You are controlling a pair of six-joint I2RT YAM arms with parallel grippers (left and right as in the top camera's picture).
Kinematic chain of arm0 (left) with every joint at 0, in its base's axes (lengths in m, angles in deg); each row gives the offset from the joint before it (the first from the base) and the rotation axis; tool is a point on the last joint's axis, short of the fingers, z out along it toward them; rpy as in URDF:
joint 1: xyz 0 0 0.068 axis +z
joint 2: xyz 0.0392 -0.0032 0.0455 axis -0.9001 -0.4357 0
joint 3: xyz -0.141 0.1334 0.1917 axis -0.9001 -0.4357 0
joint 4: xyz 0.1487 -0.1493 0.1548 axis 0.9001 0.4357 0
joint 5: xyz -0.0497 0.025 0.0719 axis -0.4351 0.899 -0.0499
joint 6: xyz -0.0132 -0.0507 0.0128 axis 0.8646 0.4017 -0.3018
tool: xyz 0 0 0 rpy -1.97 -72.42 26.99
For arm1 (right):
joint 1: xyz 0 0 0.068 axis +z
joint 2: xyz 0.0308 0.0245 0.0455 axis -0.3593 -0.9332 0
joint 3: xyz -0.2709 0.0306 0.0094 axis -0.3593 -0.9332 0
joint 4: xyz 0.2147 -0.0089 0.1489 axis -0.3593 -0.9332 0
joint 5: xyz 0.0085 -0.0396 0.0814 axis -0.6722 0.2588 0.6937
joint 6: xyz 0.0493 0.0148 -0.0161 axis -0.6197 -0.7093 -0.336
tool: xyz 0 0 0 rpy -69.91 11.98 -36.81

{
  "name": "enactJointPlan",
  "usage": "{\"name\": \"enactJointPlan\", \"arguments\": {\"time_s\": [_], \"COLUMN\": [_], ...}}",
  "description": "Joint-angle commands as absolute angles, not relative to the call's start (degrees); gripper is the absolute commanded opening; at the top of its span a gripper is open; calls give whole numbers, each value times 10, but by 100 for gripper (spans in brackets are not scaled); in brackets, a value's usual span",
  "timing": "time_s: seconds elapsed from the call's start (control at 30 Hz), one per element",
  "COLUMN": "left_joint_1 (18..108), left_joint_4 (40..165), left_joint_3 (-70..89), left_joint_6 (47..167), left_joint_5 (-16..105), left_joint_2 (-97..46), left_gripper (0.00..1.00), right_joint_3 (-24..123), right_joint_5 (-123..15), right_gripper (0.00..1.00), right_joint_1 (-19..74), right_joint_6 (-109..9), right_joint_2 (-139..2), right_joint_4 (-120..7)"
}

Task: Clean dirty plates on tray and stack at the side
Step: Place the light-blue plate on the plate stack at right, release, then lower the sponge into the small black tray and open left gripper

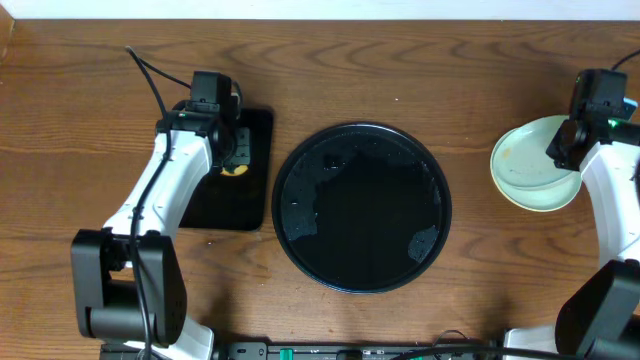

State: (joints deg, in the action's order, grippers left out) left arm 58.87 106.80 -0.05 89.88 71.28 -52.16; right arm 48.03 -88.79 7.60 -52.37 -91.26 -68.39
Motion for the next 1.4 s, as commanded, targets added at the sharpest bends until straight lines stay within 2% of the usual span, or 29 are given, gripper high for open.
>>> {"name": "enactJointPlan", "arguments": {"time_s": [0.0,0.03,0.13,0.23,0.27,0.3,0.47,0.67,0.87,1.03,1.17,1.37], "left_joint_1": [590,590,590,590,590,590,590,591,591,591,596,626], "left_joint_4": [1066,1066,1073,1094,1104,1111,1094,1044,1051,1046,1035,1021], "left_joint_3": [-3,-3,-3,-3,-3,-3,-3,-3,-20,-43,-46,-46], "left_joint_6": [882,882,883,883,883,883,883,884,890,892,935,985], "left_joint_5": [716,716,716,716,716,716,716,716,714,721,763,763], "left_joint_2": [-528,-528,-528,-528,-528,-528,-528,-528,-528,-548,-584,-656], "left_gripper": [8,8,22,22,20,8,7,7,10,7,8,8], "right_joint_3": [470,470,470,470,470,470,470,470,470,470,470,470], "right_joint_5": [-845,-832,-774,-682,-648,-614,-526,-527,-532,-531,-531,-531], "right_gripper": [20,27,39,42,42,42,43,43,44,43,43,43], "right_joint_1": [68,68,68,69,69,70,89,125,149,156,159,159], "right_joint_6": [-529,-529,-524,-510,-507,-503,-464,-446,-438,-438,-438,-438], "right_joint_2": [-918,-918,-918,-918,-918,-918,-918,-918,-918,-918,-918,-918], "right_joint_4": [-679,-678,-683,-698,-705,-711,-734,-741,-738,-739,-741,-744]}}
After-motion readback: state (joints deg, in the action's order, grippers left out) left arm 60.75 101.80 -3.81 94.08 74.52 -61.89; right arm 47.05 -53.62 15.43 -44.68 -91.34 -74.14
